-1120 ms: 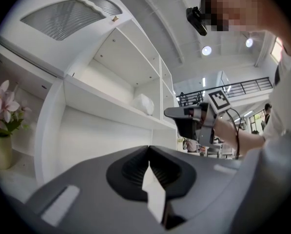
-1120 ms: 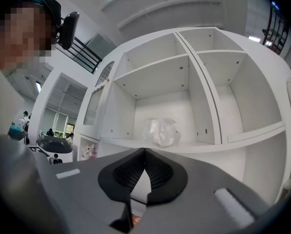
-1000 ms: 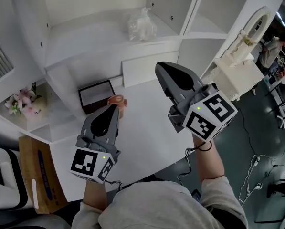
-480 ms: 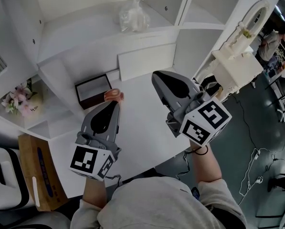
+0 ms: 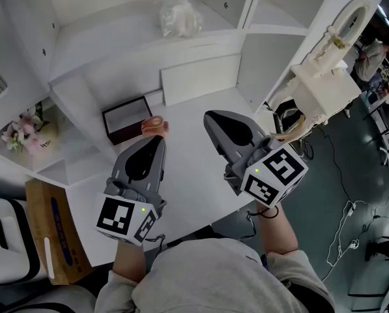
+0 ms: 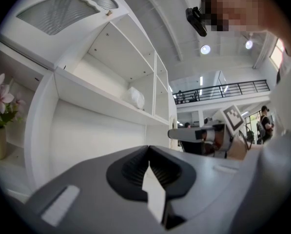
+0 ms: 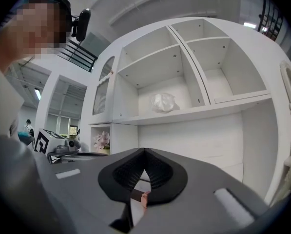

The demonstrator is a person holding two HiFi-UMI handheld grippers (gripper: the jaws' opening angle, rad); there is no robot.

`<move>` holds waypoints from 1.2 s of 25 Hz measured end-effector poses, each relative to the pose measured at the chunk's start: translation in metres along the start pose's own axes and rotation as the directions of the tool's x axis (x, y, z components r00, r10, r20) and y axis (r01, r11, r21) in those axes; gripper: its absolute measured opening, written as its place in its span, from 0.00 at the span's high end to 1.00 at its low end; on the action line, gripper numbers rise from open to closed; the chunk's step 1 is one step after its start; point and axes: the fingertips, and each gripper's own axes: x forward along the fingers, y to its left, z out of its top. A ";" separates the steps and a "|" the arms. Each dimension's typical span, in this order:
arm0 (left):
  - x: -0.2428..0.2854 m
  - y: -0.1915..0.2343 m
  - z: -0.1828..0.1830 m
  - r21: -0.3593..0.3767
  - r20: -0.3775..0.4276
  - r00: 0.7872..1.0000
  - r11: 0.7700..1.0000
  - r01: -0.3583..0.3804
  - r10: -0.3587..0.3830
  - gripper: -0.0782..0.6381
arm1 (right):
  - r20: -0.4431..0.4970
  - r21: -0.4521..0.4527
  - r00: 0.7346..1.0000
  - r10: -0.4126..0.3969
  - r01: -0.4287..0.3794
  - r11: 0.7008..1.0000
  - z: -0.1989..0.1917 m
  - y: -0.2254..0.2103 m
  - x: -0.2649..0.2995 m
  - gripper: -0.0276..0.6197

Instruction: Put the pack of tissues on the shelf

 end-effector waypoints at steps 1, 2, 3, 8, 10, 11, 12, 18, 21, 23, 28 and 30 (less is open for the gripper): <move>0.000 -0.001 -0.001 -0.001 -0.001 1.000 1.000 0.000 0.000 0.89 | -0.004 0.007 1.000 0.004 -0.004 1.000 -0.004 0.002 -0.001 0.96; -0.001 -0.002 -0.001 -0.002 -0.001 1.000 1.000 0.000 0.000 0.89 | -0.009 0.014 1.000 0.008 -0.008 1.000 -0.008 0.004 -0.002 0.96; -0.001 -0.002 -0.002 -0.003 -0.002 1.000 1.000 0.000 0.000 0.89 | -0.014 0.020 1.000 0.012 -0.012 1.000 -0.012 0.005 -0.002 0.96; -0.002 -0.007 -0.005 -0.007 -0.006 1.000 1.000 0.001 -0.001 0.89 | -0.033 0.052 0.999 0.026 -0.025 0.998 -0.030 0.011 -0.007 0.96; -0.002 -0.010 -0.005 -0.009 -0.007 1.000 1.000 0.000 0.000 0.89 | -0.036 0.060 0.999 0.031 -0.029 0.998 -0.034 0.013 -0.009 0.96; -0.003 -0.011 -0.005 -0.009 -0.007 1.000 1.000 0.000 0.000 0.89 | -0.037 0.064 0.999 0.034 -0.031 0.997 -0.035 0.014 -0.010 0.96; -0.003 -0.012 -0.006 -0.010 -0.008 1.000 1.000 0.000 0.000 0.89 | -0.038 0.066 0.999 0.036 -0.033 0.997 -0.036 0.015 -0.012 0.96; -0.003 -0.016 -0.006 -0.011 -0.008 1.000 1.000 0.000 0.000 0.89 | -0.038 0.077 0.998 0.045 -0.042 0.996 -0.038 0.018 -0.015 0.96; -0.003 -0.018 -0.006 -0.013 -0.007 1.000 1.000 0.001 -0.001 0.89 | -0.041 0.073 0.998 0.049 -0.045 0.996 -0.039 0.019 -0.016 0.96; -0.002 -0.020 -0.006 -0.009 -0.007 1.000 1.000 0.000 0.000 0.89 | -0.043 0.070 0.998 0.051 -0.047 0.996 -0.039 0.020 -0.017 0.96; -0.001 -0.024 -0.008 -0.005 -0.009 1.000 1.000 0.004 -0.004 0.89 | -0.042 0.065 0.998 0.051 -0.048 0.997 -0.038 0.020 -0.020 0.96; -0.001 -0.025 -0.007 -0.003 -0.006 1.000 1.000 0.004 -0.004 0.89 | -0.039 0.066 0.998 0.051 -0.048 0.997 -0.036 0.019 -0.021 0.96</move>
